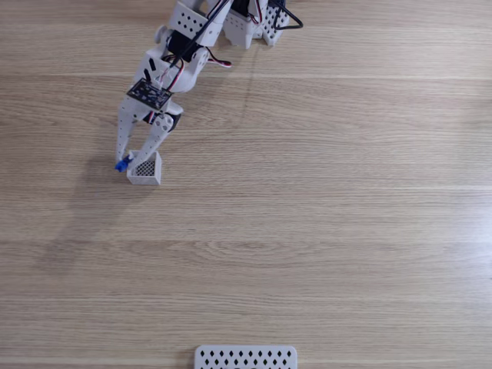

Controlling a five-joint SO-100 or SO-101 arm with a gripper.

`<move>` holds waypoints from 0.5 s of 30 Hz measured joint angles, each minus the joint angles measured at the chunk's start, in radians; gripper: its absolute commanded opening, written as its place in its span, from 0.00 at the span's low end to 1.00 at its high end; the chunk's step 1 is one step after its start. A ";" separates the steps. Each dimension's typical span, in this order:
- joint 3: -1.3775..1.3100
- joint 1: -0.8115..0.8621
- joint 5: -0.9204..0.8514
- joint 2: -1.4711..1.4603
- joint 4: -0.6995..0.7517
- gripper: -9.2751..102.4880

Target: Grasp a peg and put it in the crate.

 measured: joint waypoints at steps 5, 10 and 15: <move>0.002 -0.031 0.000 0.000 0.000 0.08; 0.002 -0.026 0.000 0.000 0.000 0.09; 0.028 -0.028 0.000 0.000 0.000 0.21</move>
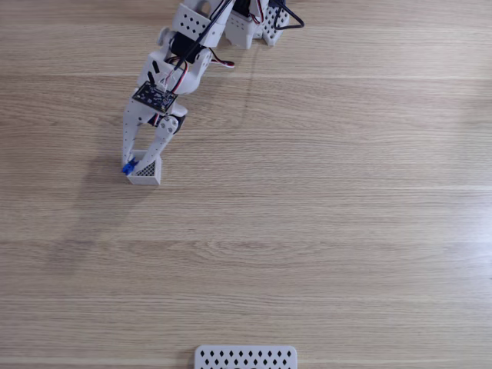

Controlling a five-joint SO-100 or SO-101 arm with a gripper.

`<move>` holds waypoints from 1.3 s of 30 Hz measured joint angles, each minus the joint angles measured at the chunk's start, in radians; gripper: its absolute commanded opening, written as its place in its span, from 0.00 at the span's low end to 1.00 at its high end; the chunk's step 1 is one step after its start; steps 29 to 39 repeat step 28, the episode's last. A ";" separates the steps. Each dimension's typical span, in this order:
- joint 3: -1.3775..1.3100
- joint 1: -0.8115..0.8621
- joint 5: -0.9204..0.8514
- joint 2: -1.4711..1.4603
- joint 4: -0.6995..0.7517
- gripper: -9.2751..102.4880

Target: Grasp a peg and put it in the crate.

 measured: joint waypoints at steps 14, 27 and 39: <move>0.032 0.000 0.000 0.040 0.002 0.09; 0.032 0.000 0.000 0.040 0.002 0.08; 0.032 0.000 0.000 0.040 0.002 0.08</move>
